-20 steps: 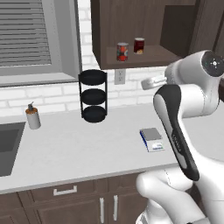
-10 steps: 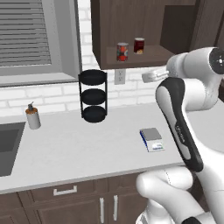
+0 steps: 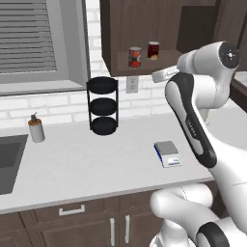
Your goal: Pick the canned food and place it on the digital scale for weighing, and close the cabinet.
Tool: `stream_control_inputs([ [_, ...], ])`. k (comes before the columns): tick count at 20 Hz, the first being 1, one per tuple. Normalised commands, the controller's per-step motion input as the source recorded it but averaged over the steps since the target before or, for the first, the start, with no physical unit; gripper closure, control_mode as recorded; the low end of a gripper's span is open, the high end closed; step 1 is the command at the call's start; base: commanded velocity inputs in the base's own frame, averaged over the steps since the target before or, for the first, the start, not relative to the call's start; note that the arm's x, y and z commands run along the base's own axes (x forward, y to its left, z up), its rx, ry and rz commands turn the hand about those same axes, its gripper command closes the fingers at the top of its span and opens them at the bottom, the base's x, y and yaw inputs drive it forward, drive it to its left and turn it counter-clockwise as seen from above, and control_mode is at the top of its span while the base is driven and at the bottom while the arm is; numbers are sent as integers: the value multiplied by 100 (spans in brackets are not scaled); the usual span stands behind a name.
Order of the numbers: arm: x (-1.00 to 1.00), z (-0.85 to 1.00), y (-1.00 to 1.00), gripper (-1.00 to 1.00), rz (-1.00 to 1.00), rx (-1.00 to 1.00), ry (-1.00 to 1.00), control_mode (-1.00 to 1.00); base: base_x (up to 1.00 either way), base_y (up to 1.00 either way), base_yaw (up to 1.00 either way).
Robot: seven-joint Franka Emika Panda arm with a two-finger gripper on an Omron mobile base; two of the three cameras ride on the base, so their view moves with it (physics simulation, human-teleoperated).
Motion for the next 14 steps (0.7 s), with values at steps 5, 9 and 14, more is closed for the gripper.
stream_control_inputs([
  [5, 39, 15, 0, -100, 0, 0, 9, -100, 0, 0, 0],
  [9, 31, 3, 0, -100, 0, 0, 3, -100, 0, 0, 0],
  [14, 11, 0, 0, -100, 0, 0, -9, -100, 0, 0, 0],
])
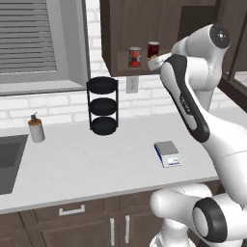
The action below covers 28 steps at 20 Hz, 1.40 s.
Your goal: Pick the canned food and place it on the digital scale for weighing, and close the cabinet.
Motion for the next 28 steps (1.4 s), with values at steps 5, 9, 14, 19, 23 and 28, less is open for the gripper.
stream_control_inputs([
  [5, 16, 0, 0, -100, 2, 0, -6, -100, 0, 0, 0],
  [9, 22, 0, 0, -100, 2, 4, 0, -100, 0, 0, 0],
  [14, 18, 1, 0, -100, 9, 13, 6, -100, 0, 0, 0],
  [19, 7, 0, 0, -100, 14, 7, 0, -100, 0, 0, 0],
  [23, 28, 0, 11, -100, 8, 0, 0, -100, 0, 0, 0],
  [28, 20, 0, 8, -100, 2, 0, 1, -100, 0, 0, 0],
])
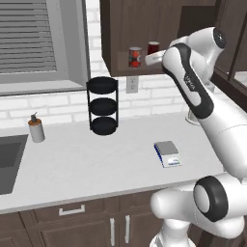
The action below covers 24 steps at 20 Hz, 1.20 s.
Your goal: Pick the canned food and place it on the digital scale for weighing, and close the cabinet.
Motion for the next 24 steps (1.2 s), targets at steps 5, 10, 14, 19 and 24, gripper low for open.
stream_control_inputs([
  [5, 30, 0, 6, -100, 0, -1, 0, -100, 0, 0, 0],
  [10, 34, 0, 18, -100, 0, -2, 0, -100, 0, 0, 0],
  [14, 33, 0, 4, -100, 0, 0, 0, -100, 0, 0, 0],
  [19, 16, 0, 0, -100, 0, 0, 0, -100, 0, 0, 0],
  [24, 32, 0, 0, -100, 0, 0, 2, -100, 0, 0, 0],
])
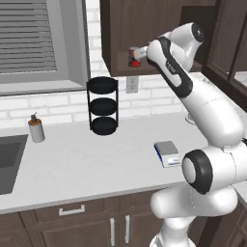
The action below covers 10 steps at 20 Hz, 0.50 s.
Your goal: Pick the canned food and place it on the digital scale for weighing, and close the cabinet.
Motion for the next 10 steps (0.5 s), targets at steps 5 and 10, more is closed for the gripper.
stream_control_inputs([
  [5, 17, 0, 6, -100, 1, 0, 0, -100, 0, 0, 0],
  [10, 17, 0, 6, -100, 1, 0, 0, -100, 0, 0, 0],
])
